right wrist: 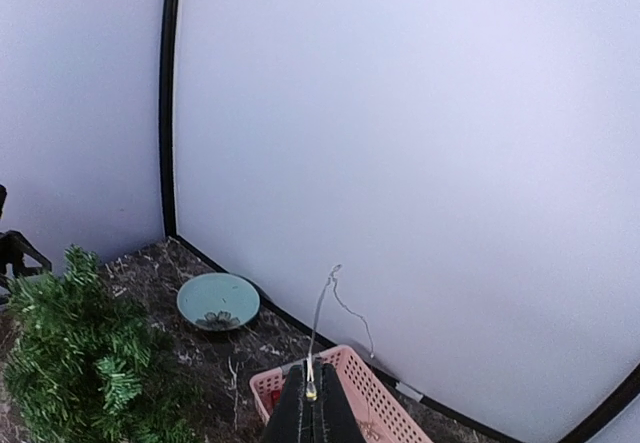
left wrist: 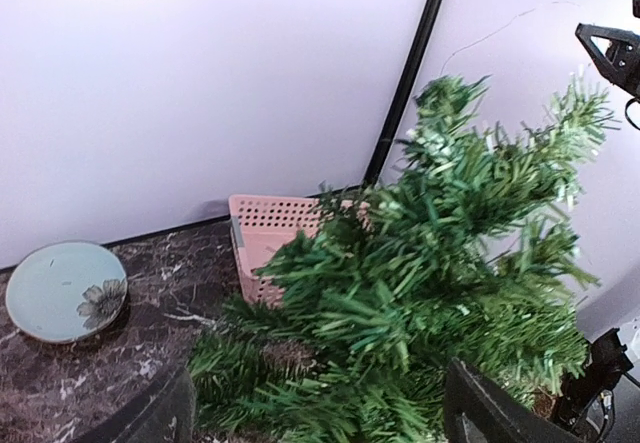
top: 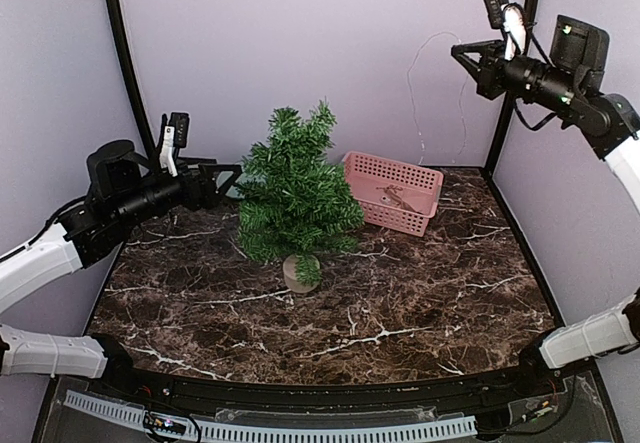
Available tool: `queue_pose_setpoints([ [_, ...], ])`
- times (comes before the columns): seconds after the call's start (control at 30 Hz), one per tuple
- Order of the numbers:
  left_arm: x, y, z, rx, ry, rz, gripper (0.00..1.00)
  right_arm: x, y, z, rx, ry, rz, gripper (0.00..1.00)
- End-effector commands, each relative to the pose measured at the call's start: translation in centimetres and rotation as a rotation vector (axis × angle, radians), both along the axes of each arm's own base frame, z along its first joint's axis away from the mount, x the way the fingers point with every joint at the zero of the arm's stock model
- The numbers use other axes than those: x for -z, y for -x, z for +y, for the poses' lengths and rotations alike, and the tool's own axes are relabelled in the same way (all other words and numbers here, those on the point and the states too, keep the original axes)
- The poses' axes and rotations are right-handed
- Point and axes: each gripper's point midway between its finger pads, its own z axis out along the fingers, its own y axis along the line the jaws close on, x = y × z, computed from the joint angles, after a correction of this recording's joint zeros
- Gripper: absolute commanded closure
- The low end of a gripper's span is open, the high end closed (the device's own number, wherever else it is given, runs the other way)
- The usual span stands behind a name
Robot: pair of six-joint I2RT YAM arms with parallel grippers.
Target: Decorate the small christmas tree
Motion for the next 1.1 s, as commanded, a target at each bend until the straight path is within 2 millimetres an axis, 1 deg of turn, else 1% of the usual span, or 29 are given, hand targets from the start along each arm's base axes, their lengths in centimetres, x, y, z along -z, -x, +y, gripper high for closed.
queue_pose_setpoints([
  [0.0, -4.3, 1.1, -1.4, 0.064, -0.004, -0.154, 0.13, -5.2, 4.3, 0.3, -0.120, -0.045, -0.131, 1.00],
  [0.07, -5.3, 1.4, -1.4, 0.055, -0.006, -0.193, 0.14, -6.6, 5.6, 0.4, -0.159, -0.059, -0.161, 1.00],
  [0.17, -7.4, 2.1, -0.9, 0.040, 0.017, -0.265, 0.14, -8.6, 7.5, 0.4, -0.214, -0.082, -0.204, 1.00],
  [0.3, -9.8, 3.3, -1.1, 0.063, 0.005, -0.357, 0.14, -10.6, 9.8, 0.4, -0.282, -0.106, -0.254, 1.00],
  [0.33, -10.0, 3.4, -1.4, 0.073, 0.000, -0.362, 0.14, -11.2, 10.4, 0.4, -0.296, -0.113, -0.268, 1.00],
  [0.37, -10.7, 3.7, -1.6, 0.081, -0.005, -0.386, 0.14, -11.6, 10.9, 0.3, -0.309, -0.119, -0.280, 1.00],
  [0.4, -10.7, 3.8, -2.2, 0.099, -0.014, -0.391, 0.14, -12.1, 11.5, 0.3, -0.328, -0.126, -0.294, 1.00],
  [0.43, -11.5, 4.4, -2.6, 0.118, -0.020, -0.420, 0.15, -12.5, 12.1, 0.3, -0.345, -0.132, -0.306, 1.00],
  [0.47, -11.3, 4.3, -3.2, 0.131, -0.036, -0.424, 0.15, -12.9, 12.5, 0.3, -0.358, -0.138, -0.315, 1.00],
  [0.5, -11.9, 5.0, -3.9, 0.155, -0.046, -0.454, 0.15, -13.4, 12.9, 0.3, -0.369, -0.144, -0.323, 1.00],
  [0.53, -11.7, 4.9, -4.7, 0.170, -0.062, -0.456, 0.15, -13.9, 13.3, 0.2, -0.380, -0.149, -0.334, 1.00],
  [0.57, -12.3, 5.6, -5.6, 0.196, -0.073, -0.490, 0.15, -14.3, 13.6, 0.2, -0.388, -0.155, -0.342, 1.00],
  [0.6, -12.1, 5.5, -6.4, 0.212, -0.087, -0.492, 0.16, -14.6, 13.8, 0.2, -0.397, -0.163, -0.348, 1.00],
  [0.63, -12.7, 6.3, -7.3, 0.236, -0.095, -0.526, 0.16, -15.0, 14.0, 0.1, -0.403, -0.169, -0.355, 1.00],
  [0.67, -12.9, 6.2, -8.2, 0.251, -0.106, -0.536, 0.16, -15.2, 14.1, 0.2, -0.409, -0.175, -0.359, 1.00],
  [0.7, -12.9, 6.9, -9.3, 0.276, -0.126, -0.564, 0.17, -15.5, 14.3, 0.1, -0.409, -0.182, -0.365, 1.00],
  [0.73, -12.9, 6.8, -10.2, 0.285, -0.139, -0.576, 0.17, -15.8, 14.3, 0.1, -0.410, -0.189, -0.372, 1.00],
  [0.77, -13.0, 7.4, -11.2, 0.303, -0.154, -0.598, 0.19, -16.0, 14.4, 0.0, -0.411, -0.196, -0.377, 1.00],
  [0.8, -12.9, 7.2, -12.4, 0.313, -0.165, -0.602, 0.20, -16.2, 14.5, 0.0, -0.412, -0.202, -0.382, 1.00],
  [0.83, -12.8, 7.9, -13.4, 0.336, -0.172, -0.616, 0.21, -16.5, 14.6, -0.1, -0.416, -0.208, -0.393, 1.00],
  [0.87, -12.5, 7.6, -14.6, 0.345, -0.184, -0.618, 0.21, -16.8, 14.8, -0.1, -0.421, -0.213, -0.401, 1.00],
  [0.9, -11.6, 7.7, -16.4, 0.370, -0.196, -0.611, 0.22, -17.1, 14.9, -0.1, -0.425, -0.217, -0.409, 1.00],
  [0.93, -12.1, 7.7, -17.0, 0.363, -0.197, -0.625, 0.23, -17.4, 15.0, -0.1, -0.429, -0.224, -0.417, 1.00],
  [0.97, -10.8, 7.7, -18.9, 0.383, -0.213, -0.613, 0.24, -17.7, 15.1, -0.2, -0.431, -0.229, -0.426, 1.00],
  [1.0, -11.5, 7.4, -19.6, 0.360, -0.213, -0.623, 0.25, -17.9, 15.2, -0.2, -0.432, -0.234, -0.432, 1.00],
  [1.03, -9.9, 7.1, -21.5, 0.377, -0.242, -0.602, 0.27, -18.2, 15.3, -0.2, -0.437, -0.236, -0.439, 1.00],
  [1.07, -10.9, 7.1, -22.3, 0.357, -0.233, -0.613, 0.28, -18.3, 15.4, -0.2, -0.440, -0.239, -0.443, 1.00],
])
